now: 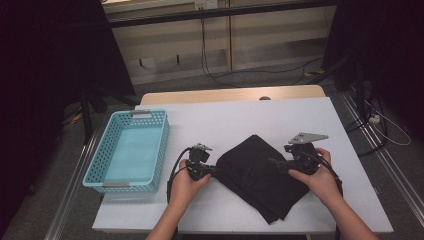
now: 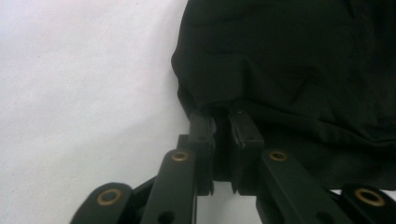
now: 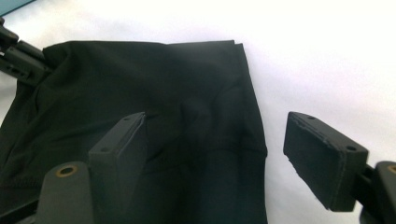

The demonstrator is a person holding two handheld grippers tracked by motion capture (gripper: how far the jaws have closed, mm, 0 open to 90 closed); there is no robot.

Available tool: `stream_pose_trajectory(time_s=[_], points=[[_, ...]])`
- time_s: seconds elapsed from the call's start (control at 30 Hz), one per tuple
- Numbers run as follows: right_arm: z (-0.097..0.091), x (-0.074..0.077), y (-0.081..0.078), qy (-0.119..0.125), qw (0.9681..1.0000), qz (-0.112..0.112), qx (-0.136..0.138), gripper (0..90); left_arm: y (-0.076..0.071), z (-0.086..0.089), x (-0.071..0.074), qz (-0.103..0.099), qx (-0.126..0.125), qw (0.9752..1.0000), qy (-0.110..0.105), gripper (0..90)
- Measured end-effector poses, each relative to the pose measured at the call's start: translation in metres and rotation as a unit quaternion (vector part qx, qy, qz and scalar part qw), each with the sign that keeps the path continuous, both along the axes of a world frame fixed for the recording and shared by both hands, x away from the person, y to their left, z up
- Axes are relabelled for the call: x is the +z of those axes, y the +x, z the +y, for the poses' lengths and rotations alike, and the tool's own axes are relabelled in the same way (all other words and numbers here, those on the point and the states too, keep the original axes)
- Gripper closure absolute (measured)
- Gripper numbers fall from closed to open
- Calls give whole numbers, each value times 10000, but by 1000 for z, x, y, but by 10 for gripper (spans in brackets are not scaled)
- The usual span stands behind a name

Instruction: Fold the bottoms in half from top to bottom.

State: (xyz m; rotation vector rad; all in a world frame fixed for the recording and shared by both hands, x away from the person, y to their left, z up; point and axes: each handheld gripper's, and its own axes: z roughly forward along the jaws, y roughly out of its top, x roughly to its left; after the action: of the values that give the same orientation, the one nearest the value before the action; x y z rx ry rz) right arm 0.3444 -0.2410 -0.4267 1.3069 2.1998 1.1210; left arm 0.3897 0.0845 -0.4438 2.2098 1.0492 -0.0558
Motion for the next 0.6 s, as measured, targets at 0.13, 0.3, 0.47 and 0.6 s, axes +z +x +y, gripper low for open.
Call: stream_pose_trajectory(time_s=[0.13,0.3,0.47,0.6], points=[[-4,-1,-3,-22,10000,-7,-1,215,4,4,3,100,50,9999,-95,844],[-10,-4,-6,38,10000,29,-58,212,9,7,6,170,51,9996,-204,850],[-14,-5,-9,74,9999,20,-110,207,15,11,6,242,119,9993,-278,852],[-17,-5,-11,102,9998,-10,-158,199,21,15,5,246,208,9988,-365,852]])
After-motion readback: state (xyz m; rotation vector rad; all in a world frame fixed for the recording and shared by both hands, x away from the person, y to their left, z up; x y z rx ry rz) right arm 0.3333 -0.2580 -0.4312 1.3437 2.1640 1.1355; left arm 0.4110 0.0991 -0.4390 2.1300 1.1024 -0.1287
